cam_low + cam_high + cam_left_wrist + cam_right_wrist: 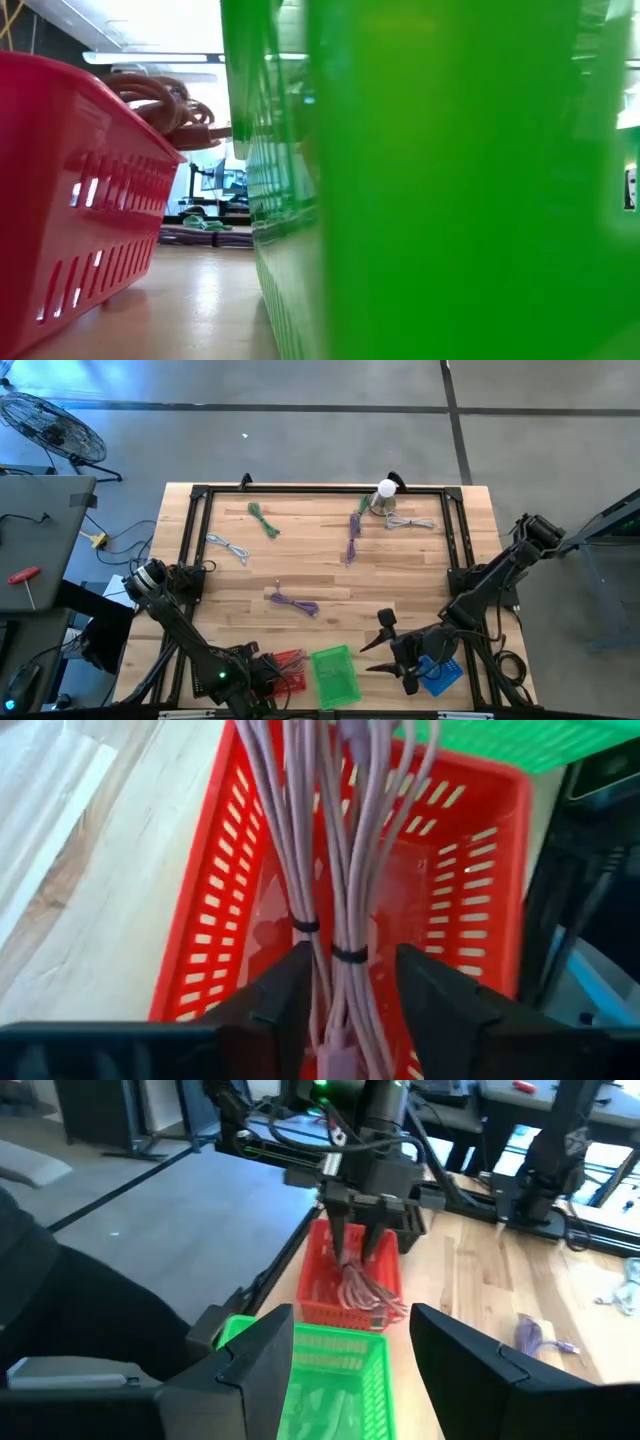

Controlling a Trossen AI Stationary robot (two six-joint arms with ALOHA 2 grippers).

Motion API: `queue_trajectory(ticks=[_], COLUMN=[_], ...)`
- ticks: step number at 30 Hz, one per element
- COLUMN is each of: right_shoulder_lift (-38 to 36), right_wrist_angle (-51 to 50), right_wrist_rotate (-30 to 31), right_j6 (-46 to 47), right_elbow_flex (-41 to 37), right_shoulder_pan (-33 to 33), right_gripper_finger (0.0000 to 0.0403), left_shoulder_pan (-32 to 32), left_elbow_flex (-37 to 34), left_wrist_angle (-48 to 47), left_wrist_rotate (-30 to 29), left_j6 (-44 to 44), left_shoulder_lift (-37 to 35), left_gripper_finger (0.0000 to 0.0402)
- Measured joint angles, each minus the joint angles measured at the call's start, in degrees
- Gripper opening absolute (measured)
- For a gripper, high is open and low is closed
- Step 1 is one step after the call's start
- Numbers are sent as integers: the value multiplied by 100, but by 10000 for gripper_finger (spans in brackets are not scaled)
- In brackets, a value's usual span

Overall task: Pick & Place USB Port
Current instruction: Put the blue USB charger into the blue bin

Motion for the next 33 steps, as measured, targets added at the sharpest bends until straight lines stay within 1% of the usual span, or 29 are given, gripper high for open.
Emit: queue_trajectory(ticks=[2,4,6,8,12,13,15,17,19,21,22,24,27,30,33], right_shoulder_lift=[0,0,-29,-97,-184,-188,-188,-192,-192,-192,-199,-203,-201,-201,-201], right_wrist_angle=[0,-2,-32,-68,-169,-320,-770,-1457,-2293,-3036,-3333,-3905,-4315,-4334,-4363], right_wrist_rotate=[190,371,307,-48,-963,-1183,-1339,-1208,-726,-234,-65,7,-375,-786,-1036], right_j6=[-28,-40,-7,6,128,176,176,39,120,587,932,1592,2304,2515,2707], right_elbow_flex=[2,2,0,0,6,54,241,505,843,1253,1432,1716,1949,1918,1648], right_shoulder_pan=[-31,-112,-262,-503,-1175,-1397,-1801,-2191,-2576,-3027,-3289,-3852,-4733,-5561,-6200], right_gripper_finger=[194,194,194,194,194,194,194,194,194,194,194,194,194,194,194], left_shoulder_pan=[28,89,139,227,470,529,654,764,839,932,984,1066,1238,1399,1664], left_elbow_flex=[182,456,758,1138,2019,2246,2693,3154,3600,3955,4078,4218,4441,4491,4497], left_wrist_angle=[-205,-433,-765,-1169,-2395,-2758,-3443,-4012,-4643,-4958,-5016,-4934,-4988,-4982,-4983], left_wrist_rotate=[89,99,-30,-189,-332,-401,-662,-1043,-1427,-1778,-1901,-2068,-2317,-2318,-2300], left_j6=[59,320,660,1021,1711,1864,2122,2314,2407,2417,2439,2669,2731,2985,3288], left_shoulder_lift=[-88,-196,-333,-452,-607,-623,-651,-654,-654,-663,-665,-745,-843,-948,-1000], left_gripper_finger=[153,156,156,154,153,153,153,153,153,153,153,153,153,154,154])
